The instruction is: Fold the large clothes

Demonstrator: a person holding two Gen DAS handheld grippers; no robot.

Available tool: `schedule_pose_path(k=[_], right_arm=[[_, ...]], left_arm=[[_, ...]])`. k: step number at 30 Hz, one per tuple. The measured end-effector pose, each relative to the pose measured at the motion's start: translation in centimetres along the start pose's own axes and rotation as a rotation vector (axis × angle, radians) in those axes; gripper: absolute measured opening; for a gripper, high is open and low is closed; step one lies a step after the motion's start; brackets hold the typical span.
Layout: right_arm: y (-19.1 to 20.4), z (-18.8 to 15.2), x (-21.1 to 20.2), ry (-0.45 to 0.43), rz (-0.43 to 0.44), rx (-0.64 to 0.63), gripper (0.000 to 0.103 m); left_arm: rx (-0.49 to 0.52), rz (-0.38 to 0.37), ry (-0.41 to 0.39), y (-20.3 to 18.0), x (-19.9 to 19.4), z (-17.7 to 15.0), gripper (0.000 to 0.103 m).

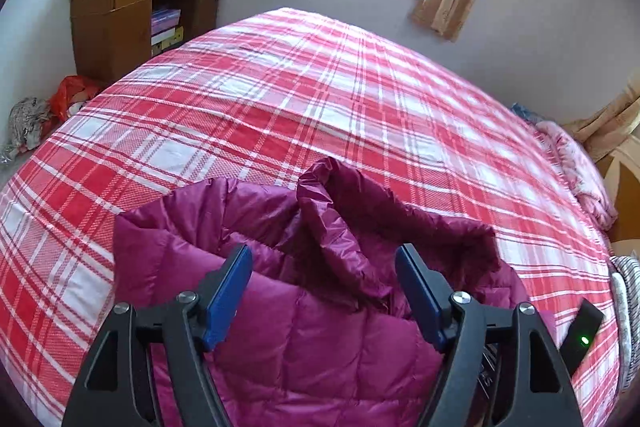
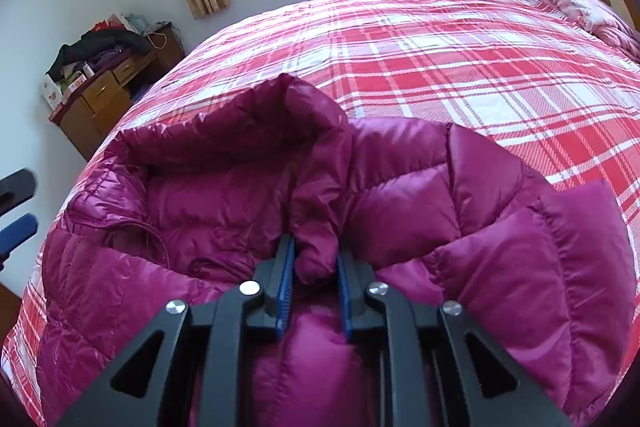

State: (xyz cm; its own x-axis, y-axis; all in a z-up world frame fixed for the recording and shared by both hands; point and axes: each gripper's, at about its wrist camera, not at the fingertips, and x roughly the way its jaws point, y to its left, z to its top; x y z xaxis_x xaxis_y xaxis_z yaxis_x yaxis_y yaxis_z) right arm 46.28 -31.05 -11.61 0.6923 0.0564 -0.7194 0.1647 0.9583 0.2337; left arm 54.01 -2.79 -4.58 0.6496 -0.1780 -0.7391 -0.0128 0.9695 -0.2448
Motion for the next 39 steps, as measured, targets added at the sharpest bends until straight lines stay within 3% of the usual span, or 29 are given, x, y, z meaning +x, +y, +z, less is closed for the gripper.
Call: schedule_pose_path(k=[2, 4, 6, 12, 15, 19, 22, 24, 28, 30, 33, 36, 39], right_arm=[[-0.1, -0.2, -0.1, 0.000, 0.010, 0.007, 0.021], [-0.2, -0.3, -0.1, -0.001, 0.016, 0.012, 0.021], [-0.2, -0.3, -0.1, -0.001, 0.020, 0.014, 0.021], [-0.4, -0.2, -0.1, -0.001, 0.030, 0.020, 0.022], [-0.6, -0.3, -0.2, 0.000, 0.037, 0.035, 0.023], [-1.2, 0.1, -2.3, -0.024, 0.050, 0.069, 0.028], [-1.1, 2.5, -5.5, -0.141, 0.023, 0.059, 0.033], [-0.4, 5.4, -6.0, -0.163, 0.019, 0.048, 0.033], [1.5, 10.7, -2.5, -0.071, 0.015, 0.042, 0.033], [1.9, 11.6, -0.2, 0.004, 0.013, 0.063, 0.033], [2.0, 9.6, 2.0, 0.129, 0.012, 0.065, 0.033], [0.8, 5.4, 3.0, 0.193, 0.009, 0.092, 0.032], [0.1, 3.3, 2.8, 0.112, 0.027, 0.062, 0.029]], left_arm=[[0.006, 0.059, 0.033, -0.3, 2.0, -0.2, 0.072], [0.010, 0.129, 0.067, 0.0, 3.6, -1.3, 0.056], [-0.015, 0.164, 0.080, 1.4, 4.4, -2.8, 0.053], [-0.044, 0.197, -0.022, 2.5, 4.7, -5.5, 0.053], [-0.050, 0.221, -0.031, 2.1, 4.9, -5.4, 0.053], [-0.066, 0.200, -0.040, 2.6, 4.8, -5.4, 0.053], [-0.078, 0.183, -0.049, 2.8, 4.7, -5.5, 0.053], [-0.077, 0.185, -0.050, 2.7, 4.7, -5.5, 0.053], [-0.077, 0.182, -0.053, 2.7, 4.7, -5.6, 0.053], [-0.082, 0.175, -0.056, 2.8, 4.7, -5.7, 0.053], [-0.083, 0.174, -0.057, 2.9, 4.7, -5.7, 0.053], [-0.082, 0.174, -0.057, 2.9, 4.6, -5.7, 0.053], [-0.082, 0.170, -0.056, 2.9, 4.6, -5.7, 0.053]])
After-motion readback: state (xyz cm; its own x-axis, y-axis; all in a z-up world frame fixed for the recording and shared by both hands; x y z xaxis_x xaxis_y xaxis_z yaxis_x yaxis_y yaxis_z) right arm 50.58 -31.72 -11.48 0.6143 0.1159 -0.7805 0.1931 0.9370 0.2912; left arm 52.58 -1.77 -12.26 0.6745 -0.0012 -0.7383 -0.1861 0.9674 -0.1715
